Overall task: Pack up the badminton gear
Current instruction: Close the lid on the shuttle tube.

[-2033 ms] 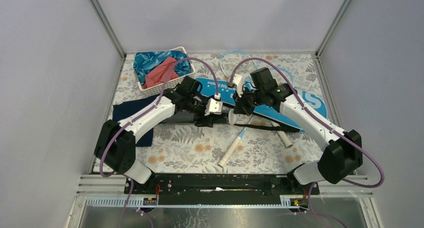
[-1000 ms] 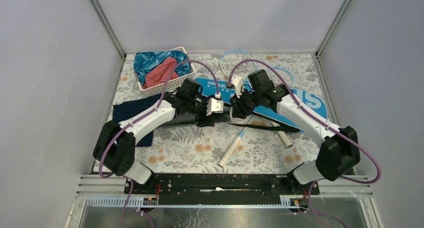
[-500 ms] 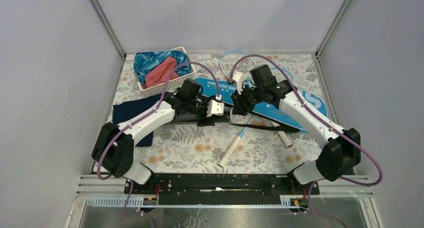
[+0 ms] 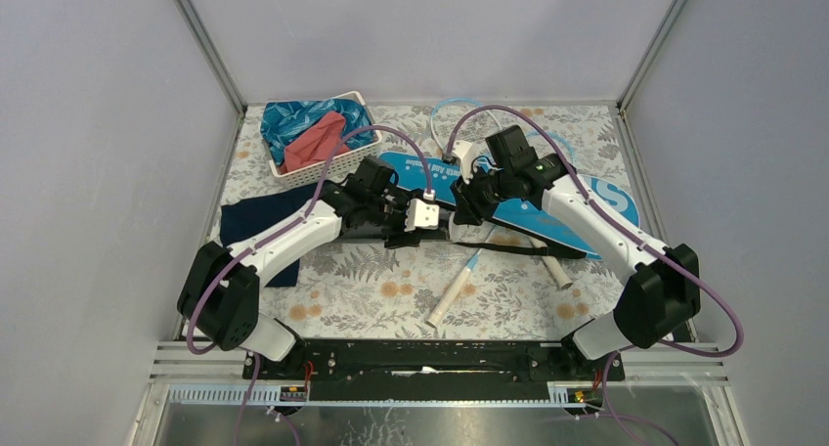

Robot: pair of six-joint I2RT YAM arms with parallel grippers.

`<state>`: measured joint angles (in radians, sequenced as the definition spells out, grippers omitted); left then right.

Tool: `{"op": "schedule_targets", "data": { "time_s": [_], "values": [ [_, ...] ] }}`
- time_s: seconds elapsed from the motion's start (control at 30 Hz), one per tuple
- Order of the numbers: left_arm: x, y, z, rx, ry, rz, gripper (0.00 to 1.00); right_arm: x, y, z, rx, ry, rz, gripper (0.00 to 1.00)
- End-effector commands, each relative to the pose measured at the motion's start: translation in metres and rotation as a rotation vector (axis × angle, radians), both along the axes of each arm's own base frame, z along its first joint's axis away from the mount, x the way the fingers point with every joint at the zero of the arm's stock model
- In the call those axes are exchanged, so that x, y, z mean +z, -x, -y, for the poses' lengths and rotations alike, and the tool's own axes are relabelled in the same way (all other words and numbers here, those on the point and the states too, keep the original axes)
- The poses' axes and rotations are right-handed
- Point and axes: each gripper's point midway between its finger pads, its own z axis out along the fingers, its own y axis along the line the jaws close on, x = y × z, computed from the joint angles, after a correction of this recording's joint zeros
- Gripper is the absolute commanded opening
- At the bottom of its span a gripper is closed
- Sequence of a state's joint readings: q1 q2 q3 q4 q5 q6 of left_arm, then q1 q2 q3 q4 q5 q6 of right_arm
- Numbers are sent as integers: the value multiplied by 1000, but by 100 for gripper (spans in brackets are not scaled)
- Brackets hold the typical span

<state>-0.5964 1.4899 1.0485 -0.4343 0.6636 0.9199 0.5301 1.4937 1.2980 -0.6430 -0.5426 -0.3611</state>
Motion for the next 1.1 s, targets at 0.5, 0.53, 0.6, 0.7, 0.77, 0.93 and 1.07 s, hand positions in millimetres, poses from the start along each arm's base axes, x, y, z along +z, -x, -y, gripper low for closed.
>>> {"op": "schedule_targets", "data": {
  "time_s": [0.5,0.53,0.6,0.7,0.77,0.93,1.07],
  "values": [
    [35,-3,26,-32,99,150,0,-8,4,-34,11,-63,-52,33],
    [35,-3,27,-31,97,156,0,-8,4,-35,7,-64,-56,33],
    [34,-4,28,-25,88,170,0,-11,4,-37,6,-60,-69,32],
    [33,-4,30,-29,74,186,0,-13,5,-41,11,-61,-86,32],
    [30,-4,31,-35,62,197,0,-14,8,-44,18,-60,-92,32],
    [29,-2,34,-45,61,205,0,-18,10,-49,25,-65,-115,32],
    [27,0,36,-49,53,214,0,-18,10,-53,25,-80,-131,32]
  ]
}}
